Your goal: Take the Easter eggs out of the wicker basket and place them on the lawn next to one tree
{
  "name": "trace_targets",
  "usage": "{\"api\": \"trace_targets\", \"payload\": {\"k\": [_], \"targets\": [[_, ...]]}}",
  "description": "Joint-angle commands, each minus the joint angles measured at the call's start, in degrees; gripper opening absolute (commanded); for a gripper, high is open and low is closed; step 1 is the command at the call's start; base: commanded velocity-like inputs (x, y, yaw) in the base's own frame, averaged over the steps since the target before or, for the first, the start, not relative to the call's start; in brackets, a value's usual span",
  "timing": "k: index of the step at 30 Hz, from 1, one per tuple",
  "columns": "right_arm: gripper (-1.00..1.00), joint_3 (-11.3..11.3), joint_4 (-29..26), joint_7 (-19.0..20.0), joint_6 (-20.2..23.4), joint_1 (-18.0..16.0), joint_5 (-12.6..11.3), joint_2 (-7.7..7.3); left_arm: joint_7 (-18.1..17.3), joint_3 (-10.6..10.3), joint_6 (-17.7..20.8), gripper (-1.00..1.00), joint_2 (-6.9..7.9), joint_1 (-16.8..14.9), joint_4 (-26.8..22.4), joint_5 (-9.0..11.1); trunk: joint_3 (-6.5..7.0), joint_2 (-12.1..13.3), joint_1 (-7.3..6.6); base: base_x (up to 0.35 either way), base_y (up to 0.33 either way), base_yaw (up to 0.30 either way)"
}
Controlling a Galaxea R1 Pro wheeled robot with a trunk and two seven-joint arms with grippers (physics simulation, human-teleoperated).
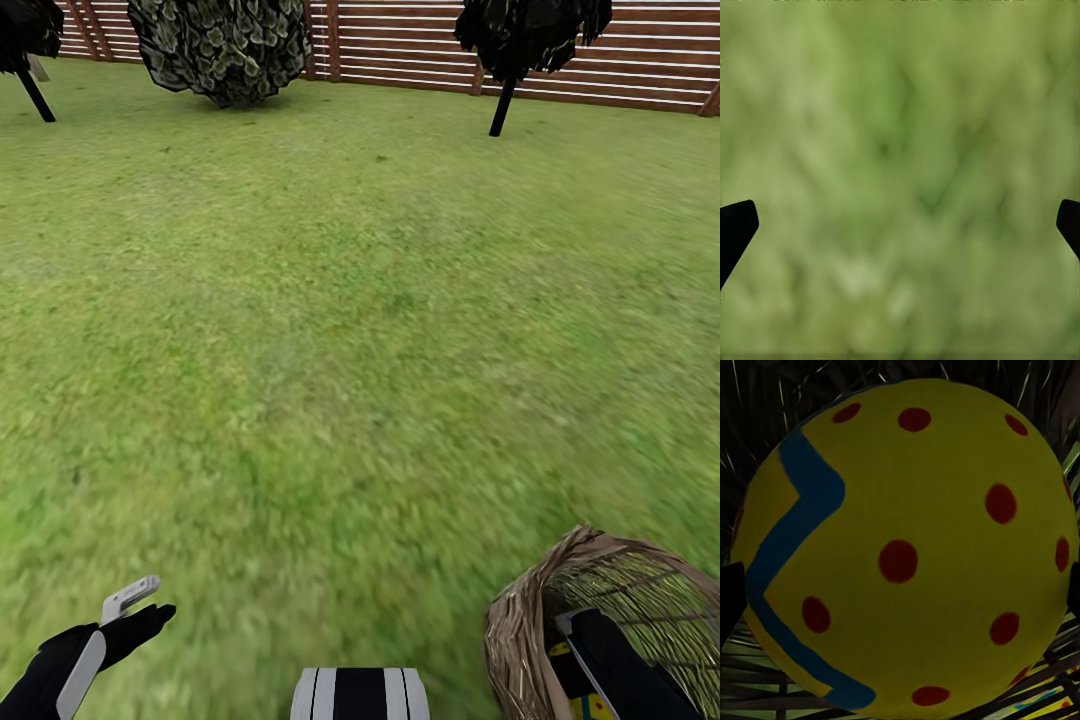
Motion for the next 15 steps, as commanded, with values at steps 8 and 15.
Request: {"api": "trace_targets", "payload": {"k": [8, 15], "targets": [[-1.00, 0.18, -0.08, 0.52, 0.26, -0.01, 0.65, -0.06, -0.23, 0.19, 0.36, 1.00, -0.03, -0.02, -0.06, 0.06, -0.04, -0.02, -0.01, 0.000, 0.000, 0.000], [-1.00, 0.28, -0.08, 0.52, 0.25, -0.01, 0.64, -0.06, -0.28, 0.19, 0.36, 1.00, -0.03, -0.02, -0.06, 0.06, -0.04, -0.02, -0.01, 0.000, 0.000, 0.000]]}}
